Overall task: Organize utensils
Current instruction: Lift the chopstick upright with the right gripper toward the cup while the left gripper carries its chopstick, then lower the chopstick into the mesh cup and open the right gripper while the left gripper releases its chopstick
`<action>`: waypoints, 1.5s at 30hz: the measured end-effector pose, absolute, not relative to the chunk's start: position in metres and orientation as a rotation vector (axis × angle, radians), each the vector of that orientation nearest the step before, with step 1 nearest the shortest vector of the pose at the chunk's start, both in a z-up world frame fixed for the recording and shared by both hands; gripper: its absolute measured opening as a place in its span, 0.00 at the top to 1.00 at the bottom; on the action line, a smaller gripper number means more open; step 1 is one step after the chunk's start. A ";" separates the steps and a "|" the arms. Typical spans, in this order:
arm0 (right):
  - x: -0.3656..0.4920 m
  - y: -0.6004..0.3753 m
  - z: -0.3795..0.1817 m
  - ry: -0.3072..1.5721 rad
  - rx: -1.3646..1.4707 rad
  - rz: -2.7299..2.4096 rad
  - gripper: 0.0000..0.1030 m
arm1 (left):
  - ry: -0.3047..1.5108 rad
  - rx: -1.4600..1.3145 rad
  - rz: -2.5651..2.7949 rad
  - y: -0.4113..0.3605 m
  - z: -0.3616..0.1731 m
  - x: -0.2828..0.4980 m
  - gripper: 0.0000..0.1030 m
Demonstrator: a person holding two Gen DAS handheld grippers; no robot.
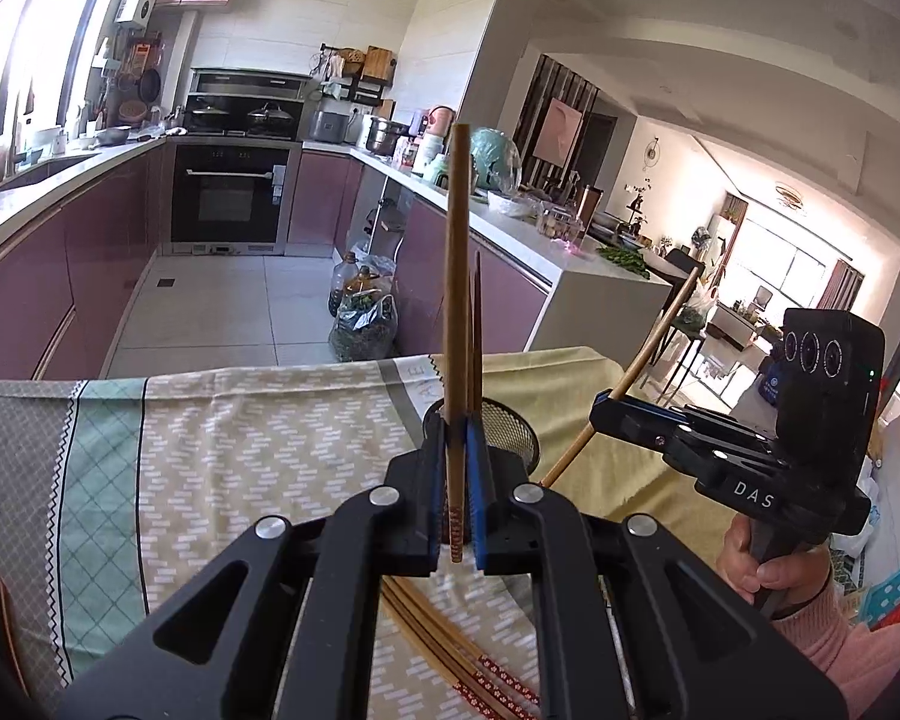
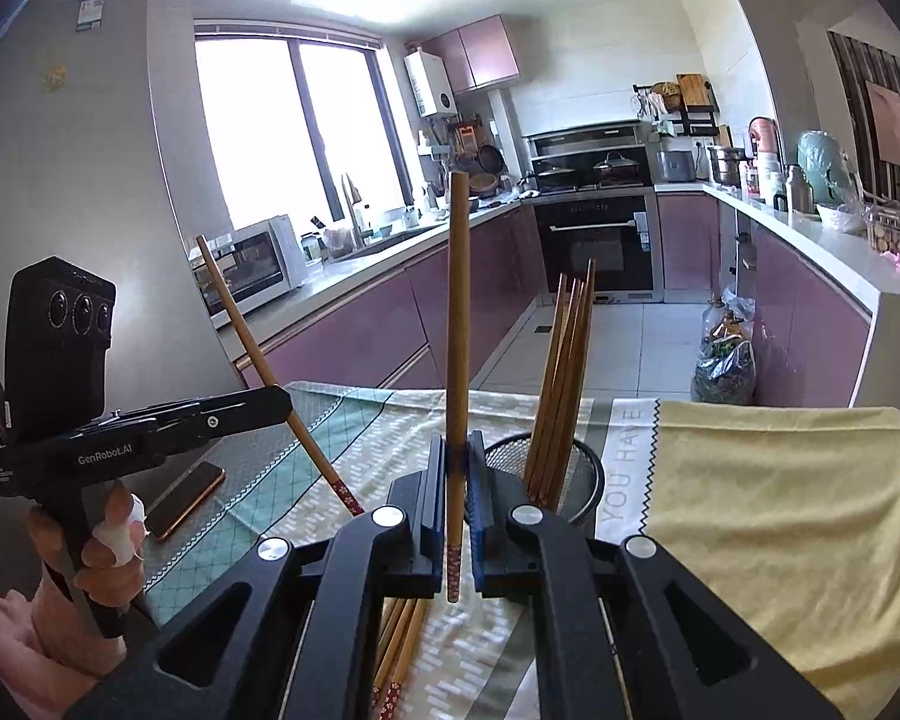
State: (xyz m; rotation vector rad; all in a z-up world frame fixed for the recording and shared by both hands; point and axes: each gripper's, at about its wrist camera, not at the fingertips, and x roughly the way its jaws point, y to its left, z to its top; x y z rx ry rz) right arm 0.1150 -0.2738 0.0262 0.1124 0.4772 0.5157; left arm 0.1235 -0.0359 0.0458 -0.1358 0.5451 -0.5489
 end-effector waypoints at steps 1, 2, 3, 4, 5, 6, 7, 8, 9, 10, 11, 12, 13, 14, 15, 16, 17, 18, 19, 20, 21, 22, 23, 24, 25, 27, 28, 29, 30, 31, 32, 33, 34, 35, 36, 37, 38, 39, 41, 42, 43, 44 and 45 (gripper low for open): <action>0.117 -0.275 0.031 0.464 0.109 0.514 0.94 | 0.535 -0.132 -0.550 -0.038 0.050 0.125 0.93; 0.118 -0.275 0.036 0.453 0.106 0.513 0.94 | 0.524 -0.129 -0.552 -0.041 0.054 0.127 0.93; 0.119 -0.276 0.040 0.442 0.103 0.512 0.94 | 0.515 -0.126 -0.554 -0.043 0.058 0.129 0.93; 0.120 -0.277 0.043 0.432 0.100 0.511 0.94 | 0.505 -0.125 -0.555 -0.045 0.063 0.130 0.93; 0.122 -0.279 0.048 0.420 0.099 0.508 0.94 | 0.496 -0.123 -0.557 -0.048 0.067 0.132 0.93; 0.124 -0.280 0.051 0.412 0.100 0.507 0.94 | 0.486 -0.120 -0.560 -0.050 0.071 0.133 0.93; 0.126 -0.281 0.055 0.403 0.100 0.507 0.94 | 0.476 -0.118 -0.563 -0.052 0.075 0.134 0.93; 0.127 -0.282 0.058 0.397 0.101 0.504 0.94 | 0.467 -0.115 -0.565 -0.054 0.079 0.136 0.93; 0.128 -0.283 0.060 0.389 0.101 0.499 0.94 | 0.460 -0.111 -0.565 -0.057 0.082 0.138 0.93; 0.130 -0.284 0.062 0.384 0.100 0.494 0.94 | 0.456 -0.106 -0.565 -0.059 0.084 0.140 0.93; 0.132 -0.286 0.064 0.380 0.101 0.490 0.94 | 0.452 -0.099 -0.564 -0.062 0.086 0.141 0.93; 0.134 -0.287 0.065 0.377 0.101 0.486 0.94 | 0.450 -0.094 -0.560 -0.065 0.087 0.143 0.93; 0.136 -0.287 0.066 0.373 0.100 0.480 0.94 | 0.449 -0.086 -0.556 -0.068 0.087 0.145 0.93; 0.138 -0.287 0.066 0.373 0.099 0.475 0.94 | 0.454 -0.079 -0.556 -0.071 0.087 0.147 0.93; 0.141 -0.287 0.066 0.374 0.102 0.472 0.94 | 0.460 -0.073 -0.554 -0.073 0.085 0.150 0.93; 0.145 -0.288 0.065 0.377 0.104 0.469 0.95 | 0.466 -0.063 -0.549 -0.077 0.084 0.153 0.93; 0.147 -0.288 0.064 0.378 0.104 0.462 0.95 | 0.473 -0.051 -0.544 -0.080 0.082 0.155 0.93; 0.149 -0.287 0.062 0.381 0.105 0.458 0.95 | 0.481 -0.040 -0.539 -0.083 0.079 0.158 0.93; 0.151 -0.288 0.060 0.387 0.107 0.456 0.95 | 0.493 -0.028 -0.538 -0.086 0.076 0.160 0.93; 0.155 -0.288 0.058 0.396 0.108 0.453 0.95 | 0.507 -0.018 -0.540 -0.086 0.074 0.164 0.93; 0.157 -0.287 0.056 0.406 0.106 0.451 0.95 | 0.521 -0.007 -0.540 -0.089 0.070 0.167 0.93; 0.159 -0.287 0.053 0.419 0.102 0.449 0.95 | 0.533 0.004 -0.539 -0.091 0.067 0.170 0.93; 0.162 -0.286 0.050 0.436 0.103 0.446 0.95 | 0.546 0.015 -0.541 -0.093 0.064 0.171 0.93; 0.165 -0.286 0.046 0.454 0.099 0.445 0.95 | 0.563 0.028 -0.549 -0.095 0.060 0.174 0.93; 0.168 -0.285 0.044 0.469 0.095 0.446 0.95 | 0.581 0.041 -0.552 -0.097 0.056 0.176 0.93; 0.173 -0.282 0.036 0.515 0.082 0.453 0.94 | 0.628 0.073 -0.567 -0.101 0.046 0.182 0.93; 0.175 -0.280 0.033 0.535 0.077 0.455 0.94 | 0.649 0.082 -0.578 -0.103 0.042 0.185 0.93; 0.178 -0.279 0.029 0.557 0.069 0.453 0.94 | 0.666 0.092 -0.578 -0.105 0.037 0.187 0.93; 0.180 -0.276 0.026 0.583 0.060 0.454 0.94 | 0.681 0.105 -0.576 -0.107 0.033 0.191 0.93; 0.181 -0.274 0.023 0.600 0.056 0.453 0.94 | 0.694 0.112 -0.582 -0.109 0.030 0.193 0.92; 0.183 -0.273 0.019 0.615 0.053 0.449 0.94 | 0.704 0.113 -0.583 -0.111 0.024 0.192 0.92; 0.184 -0.271 0.016 0.633 0.049 0.449 0.94 | 0.712 0.117 -0.583 -0.113 0.022 0.193 0.92; 0.187 -0.270 0.012 0.647 0.048 0.449 0.94 | 0.719 0.122 -0.583 -0.115 0.020 0.195 0.92; 0.188 -0.270 0.010 0.654 0.049 0.443 0.94 | 0.725 0.124 -0.578 -0.114 0.018 0.199 0.92; 0.191 -0.270 0.008 0.663 0.051 0.439 0.94 | 0.730 0.127 -0.576 -0.114 0.017 0.201 0.92; 0.193 -0.271 0.006 0.668 0.056 0.436 0.94 | 0.734 0.132 -0.573 -0.116 0.016 0.202 0.92; 0.197 -0.272 0.005 0.671 0.062 0.431 0.94 | 0.737 0.136 -0.565 -0.118 0.014 0.203 0.92; 0.198 -0.272 0.003 0.674 0.067 0.427 0.94 | 0.742 0.139 -0.560 -0.118 0.013 0.206 0.92; 0.199 -0.272 0.000 0.679 0.073 0.421 0.93 | 0.753 0.143 -0.559 -0.120 0.010 0.212 0.91; 0.200 -0.273 -0.001 0.681 0.077 0.417 0.93 | 0.755 0.148 -0.551 -0.121 0.009 0.214 0.91; 0.201 -0.273 -0.002 0.683 0.080 0.414 0.93 | 0.755 0.156 -0.544 -0.123 0.008 0.216 0.91; 0.202 -0.273 -0.004 0.686 0.084 0.413 0.93 | 0.759 0.160 -0.543 -0.124 0.007 0.218 0.91; 0.202 -0.274 -0.005 0.687 0.087 0.407 0.93 | 0.766 0.159 -0.540 -0.125 0.006 0.220 0.91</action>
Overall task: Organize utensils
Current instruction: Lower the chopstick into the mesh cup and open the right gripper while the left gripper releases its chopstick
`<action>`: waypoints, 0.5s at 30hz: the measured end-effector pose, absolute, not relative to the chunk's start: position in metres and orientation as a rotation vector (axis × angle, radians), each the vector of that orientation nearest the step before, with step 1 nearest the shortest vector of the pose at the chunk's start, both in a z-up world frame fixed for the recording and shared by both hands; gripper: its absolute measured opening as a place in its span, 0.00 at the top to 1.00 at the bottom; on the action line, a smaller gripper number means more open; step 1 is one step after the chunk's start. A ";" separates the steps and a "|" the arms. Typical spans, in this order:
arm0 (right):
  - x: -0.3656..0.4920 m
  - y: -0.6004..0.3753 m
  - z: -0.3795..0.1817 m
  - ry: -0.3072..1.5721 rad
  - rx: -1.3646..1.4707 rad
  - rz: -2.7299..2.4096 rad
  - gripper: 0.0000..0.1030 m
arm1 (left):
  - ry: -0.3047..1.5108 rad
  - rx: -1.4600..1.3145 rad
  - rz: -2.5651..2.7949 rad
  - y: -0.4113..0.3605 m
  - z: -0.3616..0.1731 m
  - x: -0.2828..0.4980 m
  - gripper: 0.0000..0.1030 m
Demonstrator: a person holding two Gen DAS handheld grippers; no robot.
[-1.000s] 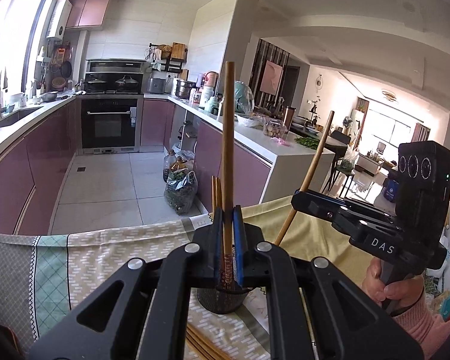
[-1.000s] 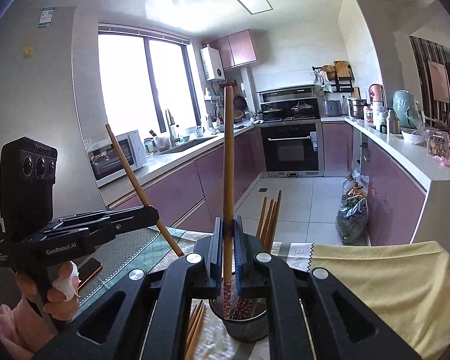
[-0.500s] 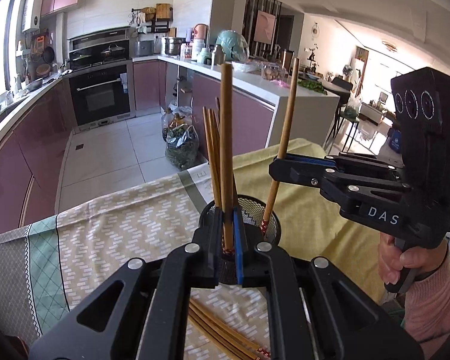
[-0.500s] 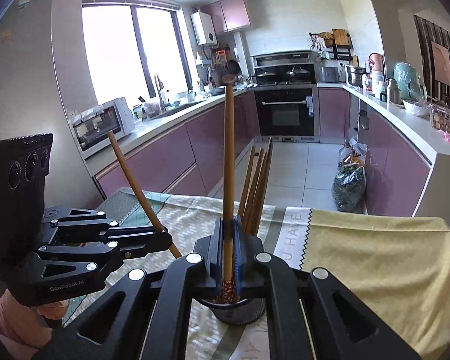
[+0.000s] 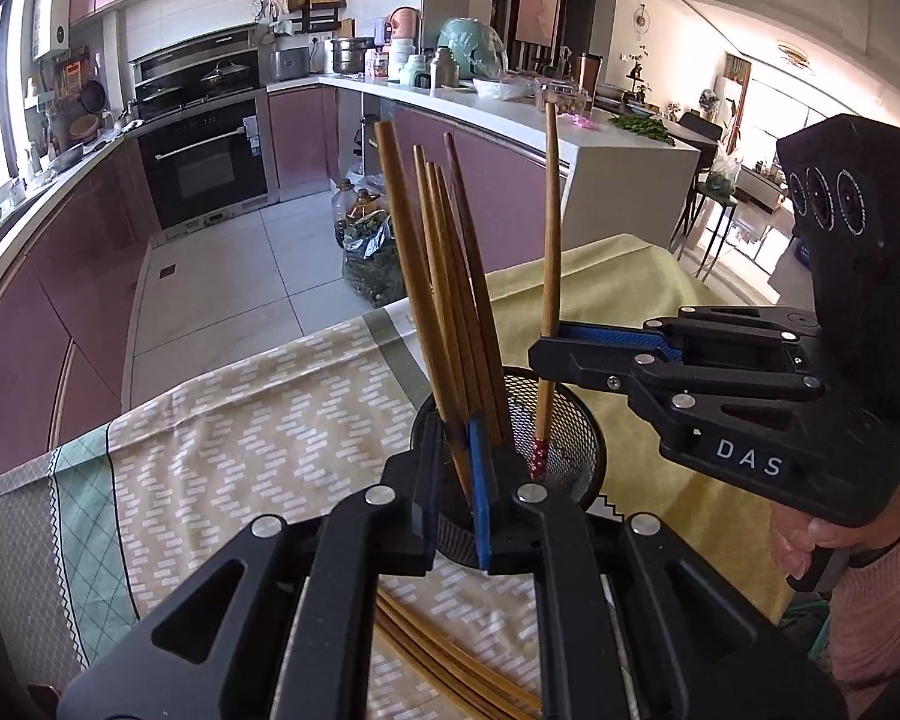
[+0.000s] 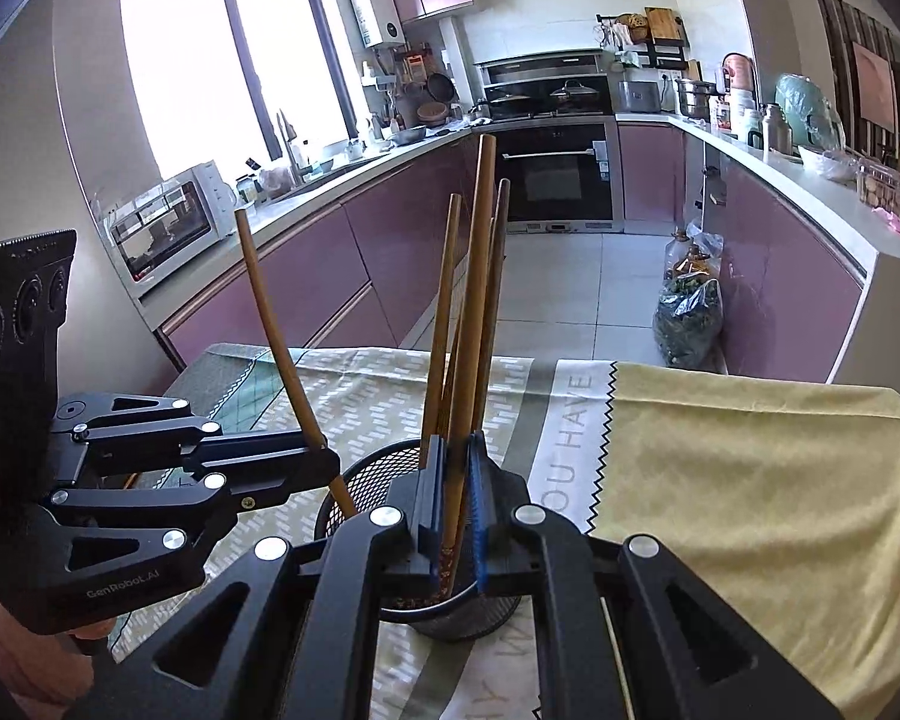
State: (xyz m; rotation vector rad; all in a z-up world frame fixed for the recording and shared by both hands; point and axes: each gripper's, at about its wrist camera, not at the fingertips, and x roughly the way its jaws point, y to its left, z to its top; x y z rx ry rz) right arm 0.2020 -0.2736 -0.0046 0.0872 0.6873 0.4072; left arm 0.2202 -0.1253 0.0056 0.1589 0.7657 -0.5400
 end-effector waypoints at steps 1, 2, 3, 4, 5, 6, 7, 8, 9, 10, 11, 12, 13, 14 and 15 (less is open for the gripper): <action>0.202 -0.274 -0.006 0.688 0.093 0.401 0.91 | 0.768 0.157 -0.535 -0.126 0.005 0.221 0.91; 0.204 -0.275 -0.006 0.688 0.096 0.400 0.91 | 0.768 0.155 -0.531 -0.127 0.004 0.222 0.90; 0.203 -0.276 -0.007 0.684 0.100 0.393 0.90 | 0.767 0.149 -0.526 -0.126 0.003 0.223 0.89; 0.203 -0.278 -0.007 0.682 0.106 0.390 0.86 | 0.767 0.143 -0.523 -0.125 0.002 0.223 0.88; 0.203 -0.279 -0.007 0.682 0.112 0.388 0.86 | 0.766 0.137 -0.522 -0.124 0.002 0.221 0.84; 0.203 -0.279 -0.007 0.679 0.116 0.389 0.86 | 0.763 0.129 -0.514 -0.122 0.002 0.220 0.79; 0.201 -0.281 -0.006 0.671 0.120 0.385 0.84 | 0.752 0.125 -0.496 -0.120 0.002 0.218 0.79; 0.200 -0.282 -0.006 0.665 0.122 0.384 0.82 | 0.738 0.124 -0.486 -0.118 0.003 0.215 0.79; 0.198 -0.283 -0.005 0.661 0.124 0.389 0.80 | 0.726 0.117 -0.480 -0.114 0.004 0.211 0.78; 0.194 -0.283 -0.005 0.653 0.123 0.397 0.79 | 0.715 0.104 -0.475 -0.110 0.006 0.208 0.78; 0.190 -0.283 -0.005 0.646 0.122 0.402 0.77 | 0.698 0.091 -0.467 -0.105 0.008 0.203 0.77; 0.187 -0.283 -0.004 0.640 0.120 0.407 0.74 | 0.681 0.082 -0.456 -0.101 0.010 0.198 0.74; 0.181 -0.282 -0.004 0.635 0.119 0.419 0.73 | 0.660 0.073 -0.445 -0.096 0.012 0.192 0.73; 0.177 -0.281 -0.003 0.629 0.116 0.431 0.72 | 0.643 0.063 -0.439 -0.091 0.014 0.186 0.71; 0.171 -0.279 -0.002 0.622 0.111 0.442 0.71 | 0.627 0.052 -0.432 -0.085 0.015 0.180 0.70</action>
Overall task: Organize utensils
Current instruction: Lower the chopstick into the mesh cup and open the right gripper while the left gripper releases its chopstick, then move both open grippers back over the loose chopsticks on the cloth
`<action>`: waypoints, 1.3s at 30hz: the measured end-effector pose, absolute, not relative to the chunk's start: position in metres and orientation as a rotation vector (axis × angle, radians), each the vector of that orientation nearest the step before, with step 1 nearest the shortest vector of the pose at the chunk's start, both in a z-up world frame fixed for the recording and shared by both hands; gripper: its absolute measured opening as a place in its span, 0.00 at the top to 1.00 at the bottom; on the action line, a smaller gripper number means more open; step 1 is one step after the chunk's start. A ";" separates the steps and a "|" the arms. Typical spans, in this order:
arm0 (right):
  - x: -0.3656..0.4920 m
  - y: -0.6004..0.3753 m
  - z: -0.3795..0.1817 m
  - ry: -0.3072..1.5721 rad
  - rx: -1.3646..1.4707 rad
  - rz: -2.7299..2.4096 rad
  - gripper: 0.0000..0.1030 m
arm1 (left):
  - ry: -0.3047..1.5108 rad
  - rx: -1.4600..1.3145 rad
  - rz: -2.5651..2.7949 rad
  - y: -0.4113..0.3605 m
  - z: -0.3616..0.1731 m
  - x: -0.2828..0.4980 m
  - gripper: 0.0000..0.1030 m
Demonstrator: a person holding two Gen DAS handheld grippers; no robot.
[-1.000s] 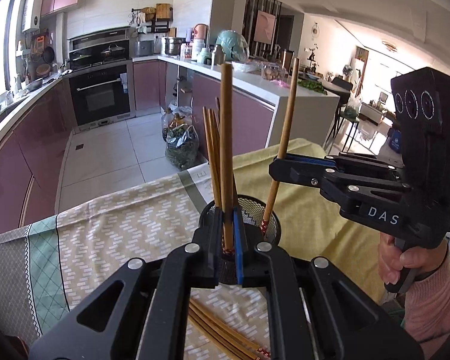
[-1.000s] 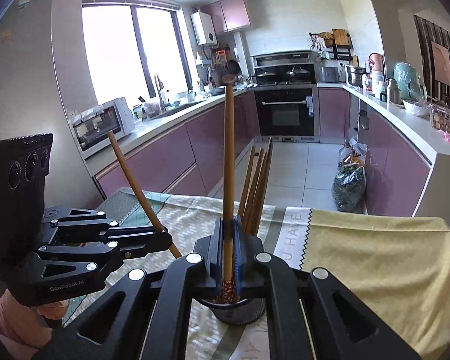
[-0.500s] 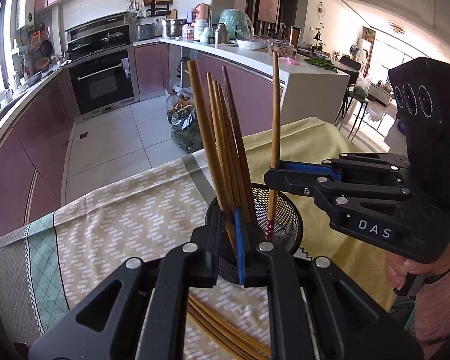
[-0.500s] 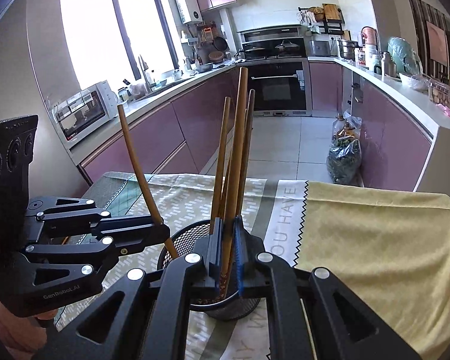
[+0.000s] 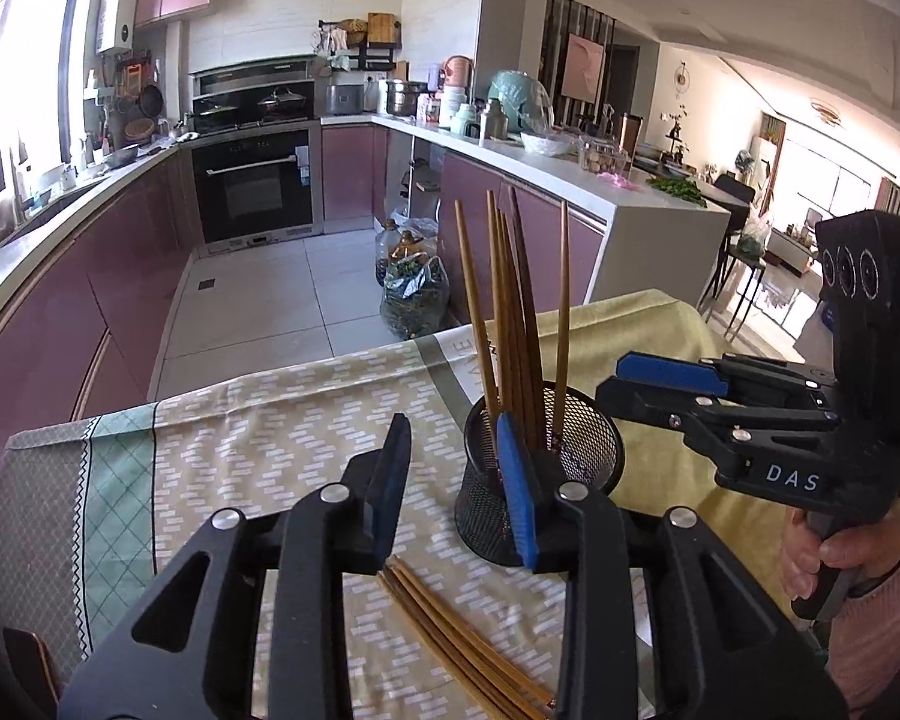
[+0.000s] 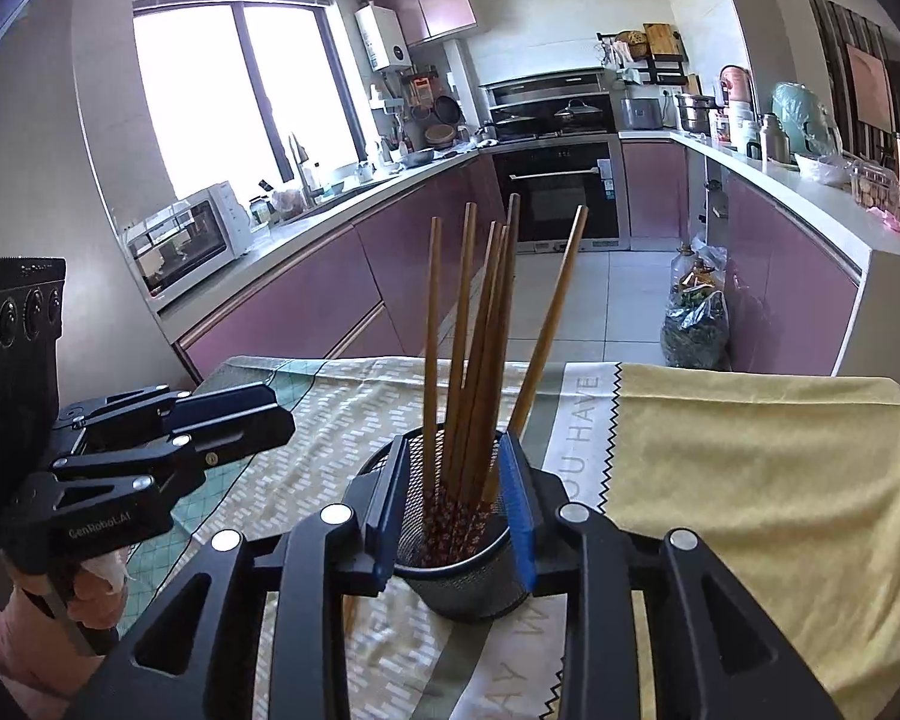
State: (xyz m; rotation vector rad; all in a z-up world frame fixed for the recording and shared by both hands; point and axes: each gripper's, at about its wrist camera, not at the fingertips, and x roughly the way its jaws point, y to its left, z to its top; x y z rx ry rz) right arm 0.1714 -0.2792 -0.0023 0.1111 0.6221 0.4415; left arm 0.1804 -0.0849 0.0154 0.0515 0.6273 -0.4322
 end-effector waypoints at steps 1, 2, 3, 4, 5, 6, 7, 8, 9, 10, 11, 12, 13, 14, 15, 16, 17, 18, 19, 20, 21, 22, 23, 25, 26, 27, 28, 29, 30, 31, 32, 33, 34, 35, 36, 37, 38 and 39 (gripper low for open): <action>0.166 -0.277 -0.002 0.616 0.105 0.451 0.69 | 0.611 0.044 -0.425 -0.080 0.016 0.174 0.69; 0.160 -0.275 -0.002 0.612 0.097 0.466 0.69 | 0.598 0.036 -0.423 -0.075 0.017 0.168 0.67; 0.153 -0.272 -0.002 0.607 0.091 0.484 0.67 | 0.588 0.026 -0.418 -0.069 0.017 0.162 0.65; 0.148 -0.270 -0.002 0.605 0.084 0.499 0.65 | 0.581 0.019 -0.413 -0.064 0.016 0.157 0.64; 0.142 -0.267 -0.004 0.607 0.073 0.515 0.64 | 0.576 0.016 -0.408 -0.059 0.014 0.152 0.63; 0.138 -0.264 -0.004 0.611 0.065 0.528 0.63 | 0.575 0.014 -0.400 -0.055 0.012 0.148 0.62; 0.134 -0.260 -0.007 0.619 0.059 0.542 0.63 | 0.576 0.012 -0.390 -0.051 0.009 0.144 0.62; 0.131 -0.256 -0.011 0.633 0.054 0.557 0.63 | 0.580 0.008 -0.382 -0.047 0.005 0.141 0.61; 0.129 -0.252 -0.016 0.650 0.049 0.569 0.63 | 0.587 0.000 -0.377 -0.043 0.001 0.138 0.59; 0.127 -0.248 -0.021 0.665 0.044 0.578 0.63 | 0.597 -0.008 -0.375 -0.039 -0.003 0.135 0.59; 0.125 -0.243 -0.028 0.684 0.034 0.588 0.63 | 0.608 -0.015 -0.368 -0.035 -0.008 0.132 0.59; 0.123 -0.238 -0.034 0.699 0.025 0.591 0.63 | 0.619 -0.022 -0.358 -0.032 -0.014 0.130 0.59; 0.122 -0.235 -0.038 0.713 0.020 0.591 0.63 | 0.637 -0.034 -0.354 -0.028 -0.020 0.129 0.58; 0.122 -0.232 -0.045 0.735 0.022 0.597 0.63 | 0.656 -0.044 -0.355 -0.025 -0.026 0.128 0.58; 0.122 -0.229 -0.052 0.757 0.023 0.604 0.63 | 0.671 -0.047 -0.347 -0.022 -0.032 0.127 0.58; 0.121 -0.227 -0.058 0.772 0.019 0.601 0.63 | 0.686 -0.046 -0.337 -0.020 -0.039 0.126 0.58; 0.120 -0.225 -0.063 0.785 0.014 0.596 0.63 | 0.704 -0.050 -0.334 -0.019 -0.046 0.126 0.58; 0.119 -0.225 -0.068 0.798 0.014 0.595 0.63 | 0.726 -0.063 -0.335 -0.017 -0.054 0.125 0.58; 0.119 -0.224 -0.073 0.812 0.022 0.595 0.63 | 0.748 -0.074 -0.335 -0.015 -0.062 0.124 0.58; 0.118 -0.223 -0.076 0.822 0.027 0.594 0.63 | 0.770 -0.079 -0.338 -0.015 -0.069 0.124 0.58; 0.117 -0.222 -0.080 0.831 0.028 0.591 0.63 | 0.786 -0.078 -0.340 -0.016 -0.075 0.122 0.58; 0.117 -0.221 -0.083 0.841 0.028 0.589 0.63 | 0.800 -0.077 -0.342 -0.017 -0.081 0.121 0.58; 0.116 -0.221 -0.085 0.847 0.028 0.587 0.63 | 0.815 -0.079 -0.348 -0.018 -0.086 0.120 0.58; 0.114 -0.219 -0.089 0.855 0.020 0.581 0.63 | 0.839 -0.077 -0.360 -0.023 -0.094 0.119 0.58; 0.112 -0.219 -0.090 0.857 0.017 0.578 0.63 | 0.847 -0.072 -0.364 -0.025 -0.098 0.118 0.58; 0.111 -0.218 -0.091 0.860 0.019 0.577 0.63 | 0.857 -0.071 -0.370 -0.027 -0.100 0.118 0.58; 0.111 -0.218 -0.092 0.863 0.024 0.577 0.63 | 0.866 -0.072 -0.373 -0.028 -0.103 0.119 0.58; 0.110 -0.220 -0.092 0.866 0.028 0.577 0.63 | 0.871 -0.069 -0.375 -0.030 -0.105 0.120 0.58; 0.109 -0.219 -0.093 0.868 0.029 0.576 0.63 | 0.876 -0.066 -0.376 -0.032 -0.107 0.120 0.58; 0.109 -0.218 -0.095 0.869 0.029 0.574 0.63 | 0.881 -0.065 -0.377 -0.034 -0.108 0.120 0.58; 0.108 -0.218 -0.095 0.870 0.029 0.572 0.63 | 0.887 -0.065 -0.378 -0.035 -0.109 0.120 0.58; 0.107 -0.217 -0.095 0.871 0.029 0.572 0.63 | 0.892 -0.065 -0.379 -0.037 -0.110 0.121 0.58; 0.107 -0.217 -0.096 0.870 0.029 0.570 0.63 | 0.895 -0.063 -0.379 -0.038 -0.111 0.121 0.58; 0.107 -0.219 -0.095 0.871 0.029 0.569 0.63 | 0.899 -0.060 -0.379 -0.039 -0.112 0.121 0.58; 0.109 -0.219 -0.094 0.871 0.029 0.568 0.63 | 0.902 -0.059 -0.379 -0.041 -0.112 0.122 0.58; 0.109 -0.219 -0.094 0.871 0.029 0.565 0.63 | 0.905 -0.057 -0.380 -0.042 -0.113 0.123 0.58; 0.109 -0.220 -0.094 0.871 0.030 0.565 0.63 | 0.907 -0.053 -0.378 -0.044 -0.114 0.123 0.58; 0.109 -0.221 -0.094 0.871 0.031 0.564 0.63 | 0.909 -0.050 -0.378 -0.045 -0.114 0.123 0.58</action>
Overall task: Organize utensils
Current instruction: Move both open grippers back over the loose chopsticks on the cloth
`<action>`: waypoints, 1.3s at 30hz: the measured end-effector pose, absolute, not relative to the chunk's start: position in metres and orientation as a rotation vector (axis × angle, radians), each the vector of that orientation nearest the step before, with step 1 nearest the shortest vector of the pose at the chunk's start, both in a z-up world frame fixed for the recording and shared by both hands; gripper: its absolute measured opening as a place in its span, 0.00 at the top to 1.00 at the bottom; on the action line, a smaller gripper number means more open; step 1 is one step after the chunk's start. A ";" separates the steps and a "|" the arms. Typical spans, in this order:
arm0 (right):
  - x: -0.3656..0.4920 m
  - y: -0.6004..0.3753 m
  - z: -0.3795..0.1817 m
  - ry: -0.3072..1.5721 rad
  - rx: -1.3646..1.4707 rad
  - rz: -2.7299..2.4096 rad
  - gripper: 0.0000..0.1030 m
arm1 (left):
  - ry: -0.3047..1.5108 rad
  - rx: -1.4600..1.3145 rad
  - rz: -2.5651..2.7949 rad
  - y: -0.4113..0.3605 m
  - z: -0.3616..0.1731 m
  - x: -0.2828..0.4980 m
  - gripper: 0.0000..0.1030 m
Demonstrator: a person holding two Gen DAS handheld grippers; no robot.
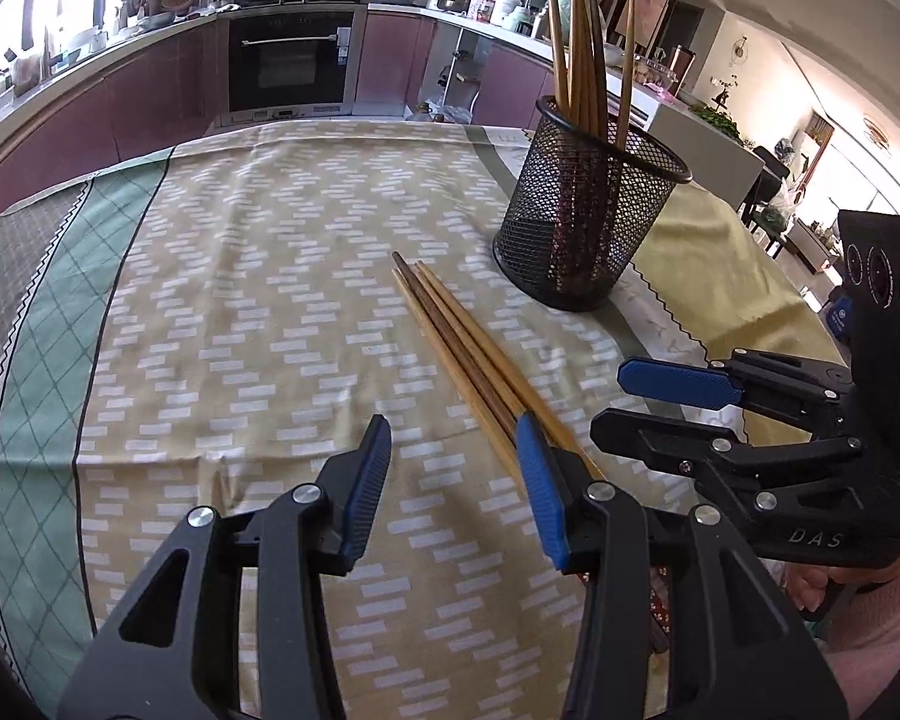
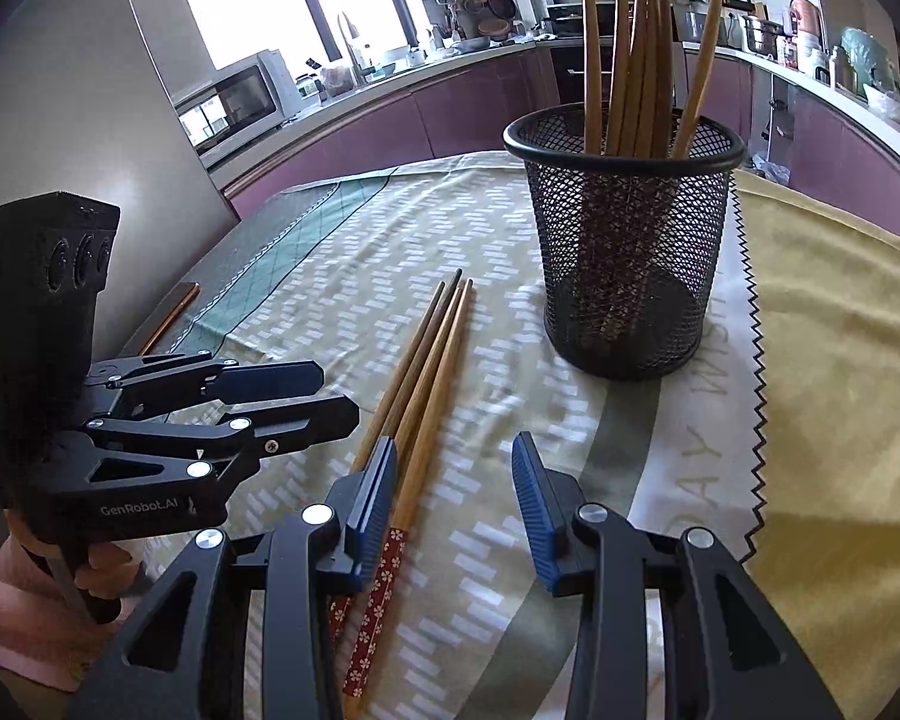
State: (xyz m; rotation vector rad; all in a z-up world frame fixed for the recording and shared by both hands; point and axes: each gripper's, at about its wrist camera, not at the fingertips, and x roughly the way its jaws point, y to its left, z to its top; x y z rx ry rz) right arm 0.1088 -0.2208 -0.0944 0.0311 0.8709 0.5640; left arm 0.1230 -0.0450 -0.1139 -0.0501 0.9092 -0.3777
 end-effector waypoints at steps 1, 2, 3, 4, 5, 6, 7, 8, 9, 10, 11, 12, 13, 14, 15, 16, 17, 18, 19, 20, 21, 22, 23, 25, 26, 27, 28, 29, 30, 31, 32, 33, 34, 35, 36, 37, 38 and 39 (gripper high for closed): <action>0.109 -0.221 -0.095 0.871 0.032 0.564 0.63 | 0.912 -0.049 -0.379 -0.046 -0.114 0.124 0.58; 0.109 -0.222 -0.095 0.872 0.032 0.563 0.63 | 0.913 -0.045 -0.379 -0.048 -0.115 0.124 0.58; 0.109 -0.222 -0.095 0.872 0.034 0.563 0.63 | 0.914 -0.037 -0.373 -0.050 -0.116 0.125 0.58; 0.109 -0.223 -0.095 0.873 0.035 0.563 0.63 | 0.914 -0.027 -0.367 -0.052 -0.117 0.125 0.58; 0.110 -0.223 -0.095 0.872 0.036 0.561 0.63 | 0.917 -0.022 -0.366 -0.053 -0.117 0.125 0.58; 0.110 -0.223 -0.095 0.873 0.036 0.562 0.63 | 0.921 -0.023 -0.369 -0.054 -0.118 0.125 0.58; 0.110 -0.223 -0.096 0.873 0.037 0.562 0.63 | 0.923 -0.024 -0.371 -0.055 -0.119 0.126 0.58; 0.110 -0.222 -0.096 0.872 0.037 0.561 0.63 | 0.923 -0.020 -0.368 -0.055 -0.119 0.126 0.58; 0.110 -0.222 -0.096 0.872 0.036 0.562 0.63 | 0.922 -0.013 -0.363 -0.056 -0.120 0.126 0.58; 0.110 -0.222 -0.096 0.872 0.036 0.562 0.63 | 0.923 -0.007 -0.359 -0.057 -0.120 0.127 0.58; 0.110 -0.222 -0.096 0.872 0.036 0.561 0.63 | 0.924 -0.004 -0.360 -0.057 -0.121 0.127 0.58; 0.110 -0.222 -0.096 0.873 0.035 0.561 0.63 | 0.924 -0.002 -0.360 -0.057 -0.121 0.127 0.58; 0.110 -0.221 -0.097 0.873 0.034 0.561 0.63 | 0.924 -0.002 -0.361 -0.057 -0.121 0.127 0.59; 0.110 -0.221 -0.097 0.875 0.032 0.561 0.63 | 0.925 -0.003 -0.361 -0.057 -0.121 0.127 0.59; 0.110 -0.221 -0.098 0.876 0.032 0.561 0.63 | 0.925 -0.001 -0.361 -0.057 -0.121 0.127 0.60; 0.110 -0.220 -0.098 0.877 0.031 0.562 0.63 | 0.924 0.004 -0.362 -0.057 -0.121 0.126 0.59; 0.110 -0.220 -0.098 0.877 0.029 0.562 0.63 | 0.924 0.008 -0.362 -0.057 -0.121 0.126 0.60; 0.110 -0.219 -0.099 0.878 0.028 0.563 0.63 | 0.925 0.011 -0.363 -0.058 -0.121 0.126 0.60; 0.110 -0.219 -0.099 0.878 0.026 0.564 0.63 | 0.925 0.014 -0.364 -0.058 -0.121 0.125 0.61; 0.110 -0.218 -0.099 0.879 0.022 0.565 0.63 | 0.927 0.015 -0.365 -0.057 -0.121 0.125 0.63; 0.110 -0.218 -0.099 0.879 0.017 0.564 0.63 | 0.928 0.016 -0.367 -0.057 -0.121 0.125 0.66; 0.110 -0.218 -0.099 0.878 0.013 0.564 0.64 | 0.930 0.018 -0.370 -0.057 -0.121 0.125 0.67; 0.110 -0.217 -0.099 0.878 0.009 0.564 0.64 | 0.931 0.016 -0.373 -0.056 -0.121 0.125 0.68; 0.110 -0.215 -0.100 0.879 -0.001 0.563 0.64 | 0.935 0.012 -0.383 -0.055 -0.121 0.125 0.71; 0.110 -0.214 -0.100 0.879 -0.005 0.562 0.64 | 0.936 0.011 -0.387 -0.054 -0.121 0.125 0.73; 0.110 -0.213 -0.100 0.879 -0.010 0.561 0.64 | 0.938 0.010 -0.391 -0.054 -0.121 0.124 0.74; 0.110 -0.212 -0.100 0.880 -0.015 0.559 0.64 | 0.939 0.010 -0.392 -0.053 -0.121 0.124 0.74; 0.111 -0.212 -0.100 0.880 -0.019 0.557 0.64 | 0.940 0.011 -0.392 -0.053 -0.121 0.124 0.76; 0.111 -0.210 -0.101 0.880 -0.022 0.555 0.65 | 0.940 0.012 -0.394 -0.053 -0.121 0.124 0.77; 0.112 -0.208 -0.101 0.880 -0.028 0.551 0.67 | 0.940 0.013 -0.394 -0.052 -0.121 0.124 0.77; 0.113 -0.206 -0.101 0.880 -0.038 0.547 0.67 | 0.941 0.012 -0.394 -0.052 -0.121 0.124 0.77; 0.113 -0.205 -0.101 0.881 -0.046 0.545 0.68 | 0.942 0.011 -0.395 -0.052 -0.121 0.125 0.77; 0.114 -0.204 -0.101 0.882 -0.050 0.546 0.68 | 0.944 0.012 -0.395 -0.052 -0.121 0.125 0.77; 0.115 -0.203 -0.102 0.884 -0.056 0.544 0.68 | 0.942 0.018 -0.391 -0.052 -0.121 0.125 0.75; 0.115 -0.201 -0.103 0.885 -0.070 0.538 0.69 | 0.942 0.021 -0.389 -0.052 -0.121 0.125 0.74; 0.116 -0.199 -0.103 0.884 -0.081 0.534 0.69 | 0.944 0.023 -0.388 -0.052 -0.122 0.126 0.73; 0.116 -0.197 -0.103 0.884 -0.088 0.533 0.70 | 0.944 0.026 -0.388 -0.052 -0.122 0.126 0.72; 0.116 -0.195 -0.104 0.883 -0.097 0.529 0.70 | 0.945 0.028 -0.387 -0.052 -0.122 0.126 0.72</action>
